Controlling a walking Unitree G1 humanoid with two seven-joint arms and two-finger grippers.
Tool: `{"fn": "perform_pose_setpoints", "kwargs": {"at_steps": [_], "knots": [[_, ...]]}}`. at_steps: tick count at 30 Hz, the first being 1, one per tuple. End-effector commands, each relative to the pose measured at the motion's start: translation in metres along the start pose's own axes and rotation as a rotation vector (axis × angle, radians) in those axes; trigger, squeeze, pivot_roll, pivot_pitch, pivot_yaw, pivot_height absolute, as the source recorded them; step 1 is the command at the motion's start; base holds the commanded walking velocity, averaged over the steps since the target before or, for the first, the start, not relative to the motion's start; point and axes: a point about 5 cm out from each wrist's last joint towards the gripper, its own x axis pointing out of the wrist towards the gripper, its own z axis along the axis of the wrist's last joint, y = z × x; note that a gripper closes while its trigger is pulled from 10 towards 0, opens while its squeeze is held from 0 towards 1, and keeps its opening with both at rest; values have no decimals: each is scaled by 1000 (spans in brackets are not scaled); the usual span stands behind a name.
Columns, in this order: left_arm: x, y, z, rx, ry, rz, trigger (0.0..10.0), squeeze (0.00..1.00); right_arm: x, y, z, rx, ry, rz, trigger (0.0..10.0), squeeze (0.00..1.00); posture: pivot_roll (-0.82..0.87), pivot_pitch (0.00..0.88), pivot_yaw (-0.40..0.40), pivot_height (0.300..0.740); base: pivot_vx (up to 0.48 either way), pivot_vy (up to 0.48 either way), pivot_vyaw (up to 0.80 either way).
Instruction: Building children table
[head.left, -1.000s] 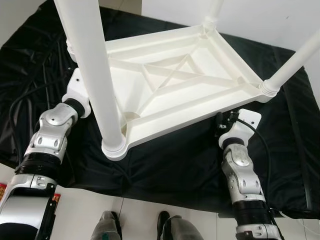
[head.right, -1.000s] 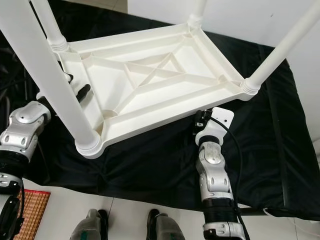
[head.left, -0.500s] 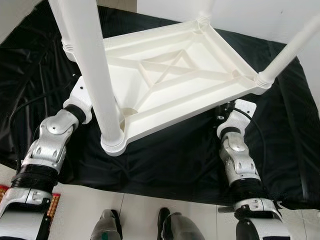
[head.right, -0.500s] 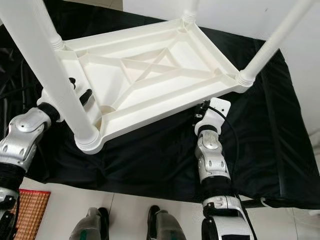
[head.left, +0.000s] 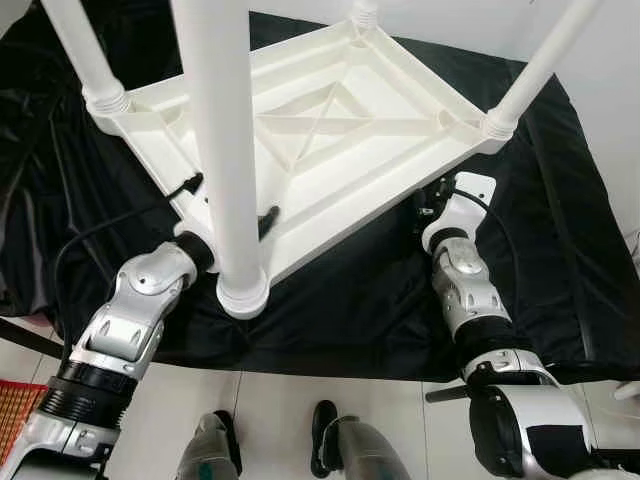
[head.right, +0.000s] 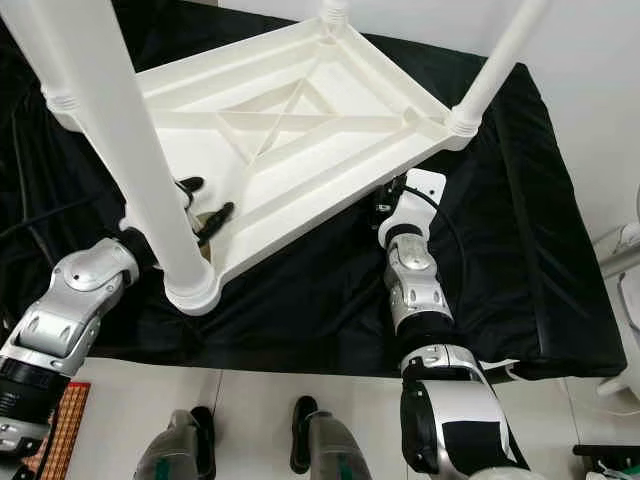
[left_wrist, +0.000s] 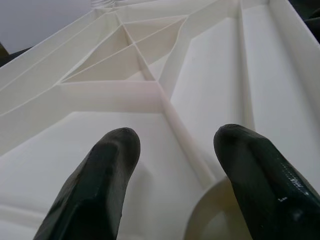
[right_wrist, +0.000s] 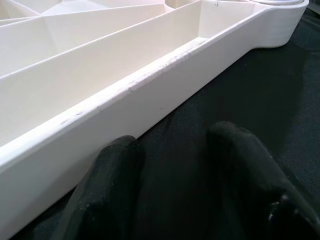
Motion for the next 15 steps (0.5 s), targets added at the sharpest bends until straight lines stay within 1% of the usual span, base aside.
{"fn": "perform_pose_setpoints", "kwargs": {"at_steps": [1, 4, 6, 9, 11, 12, 15], "knots": [[1, -24, -7, -27, 32, -249, 10000, 0, 0, 17, 5, -15, -33, 52, 10000, 0, 152, 286, -87, 740, 0, 0, 0], [1, -22, -7, -31, 40, -239, 10000, 0, -2, 16, 4, -4, -41, 39, 10000, 0, 152, 286, -87, 740, 0, 0, 0], [0, -20, -5, -30, 49, -234, 10000, 0, -6, 11, 0, -1, -60, -8, 10000, 0, 147, 282, -83, 740, 0, 0, 0], [-1, -20, -4, -29, 50, -237, 10000, 0, -8, 8, -1, 1, -66, -27, 10000, 0, 147, 282, -83, 740, 0, 0, 0], [-2, -21, -4, -26, 53, -249, 10000, 0, -9, 5, -1, -4, -76, -47, 10000, 0, 147, 280, -82, 740, 0, 0, 0], [-4, -23, -6, -35, 62, -254, 10000, 0, -8, 3, -2, 9, -69, -57, 10000, 0, 148, 278, -80, 740, 0, 0, 0], [-5, -25, -7, -42, 69, -265, 10000, 0, -7, 2, -4, 14, -59, -55, 10000, 0, 148, 278, -80, 740, 0, 0, 0]]}}
